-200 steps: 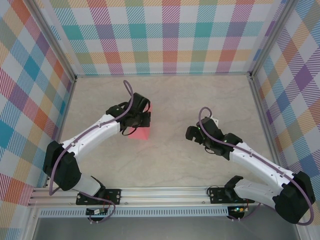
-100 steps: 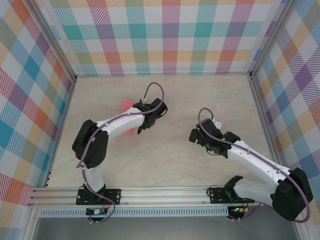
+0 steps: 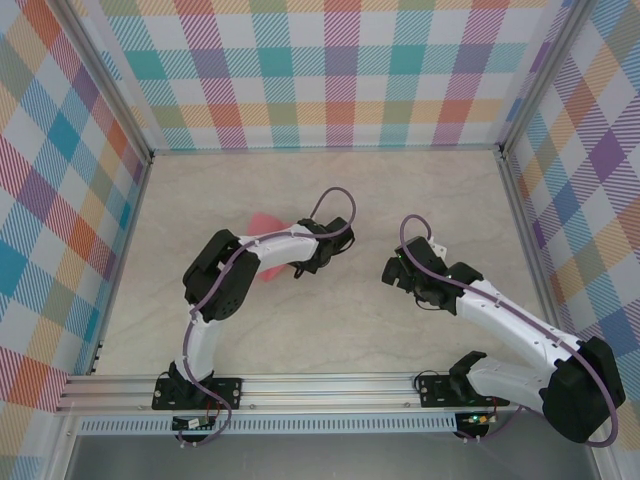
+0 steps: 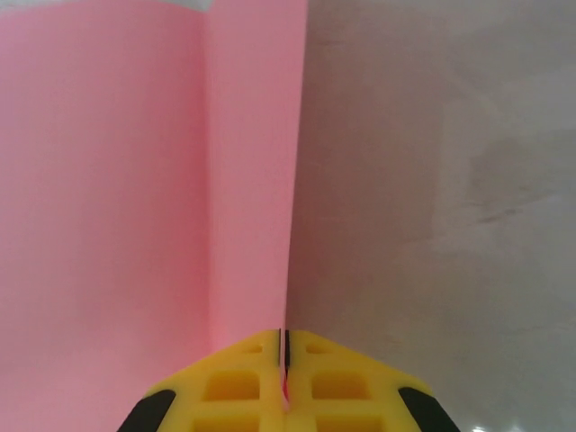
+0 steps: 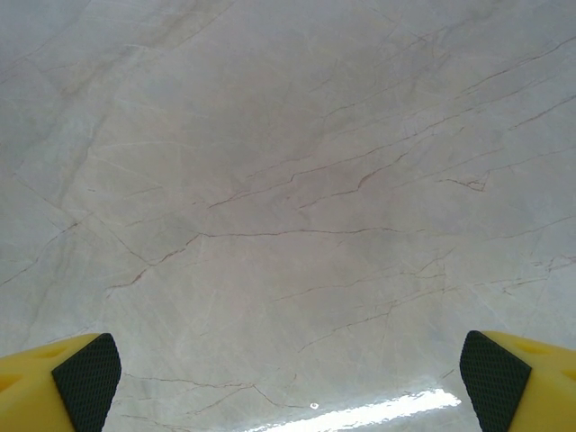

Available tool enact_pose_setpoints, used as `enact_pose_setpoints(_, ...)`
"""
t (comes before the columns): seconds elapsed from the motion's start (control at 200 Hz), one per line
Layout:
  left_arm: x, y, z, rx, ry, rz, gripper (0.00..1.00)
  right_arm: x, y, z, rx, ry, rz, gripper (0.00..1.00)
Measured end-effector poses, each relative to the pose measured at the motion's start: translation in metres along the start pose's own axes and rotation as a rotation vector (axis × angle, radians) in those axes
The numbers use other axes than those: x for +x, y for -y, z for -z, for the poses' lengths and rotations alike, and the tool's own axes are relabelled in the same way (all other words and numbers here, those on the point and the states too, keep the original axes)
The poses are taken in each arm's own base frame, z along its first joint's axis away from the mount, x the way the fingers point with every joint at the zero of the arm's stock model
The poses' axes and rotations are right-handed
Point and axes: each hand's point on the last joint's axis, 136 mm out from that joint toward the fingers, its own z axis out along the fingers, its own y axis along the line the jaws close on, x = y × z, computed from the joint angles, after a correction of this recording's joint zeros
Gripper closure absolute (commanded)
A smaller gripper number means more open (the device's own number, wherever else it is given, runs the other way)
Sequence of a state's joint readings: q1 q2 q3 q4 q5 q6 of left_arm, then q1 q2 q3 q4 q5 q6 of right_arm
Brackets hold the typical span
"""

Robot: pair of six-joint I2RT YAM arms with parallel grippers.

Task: Fold a paper plane with a square sheet of paper (pick it up from the middle)
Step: Turn over the paper at the center of the table.

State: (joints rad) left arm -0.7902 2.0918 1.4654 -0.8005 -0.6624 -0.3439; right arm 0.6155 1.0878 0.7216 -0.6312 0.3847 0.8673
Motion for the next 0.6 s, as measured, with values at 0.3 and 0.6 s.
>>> enact_pose_setpoints(0.3,0.005,0.025,0.005,0.135,-0.034,0.052,0.6,0.001,0.004,0.0,0.013,-0.009,-0.015,0.0)
enact_pose_setpoints(0.6,-0.028,0.007,0.112,0.535,0.144,0.242,0.32,0.002,0.003,0.0,0.005,-0.022,-0.021,0.0)
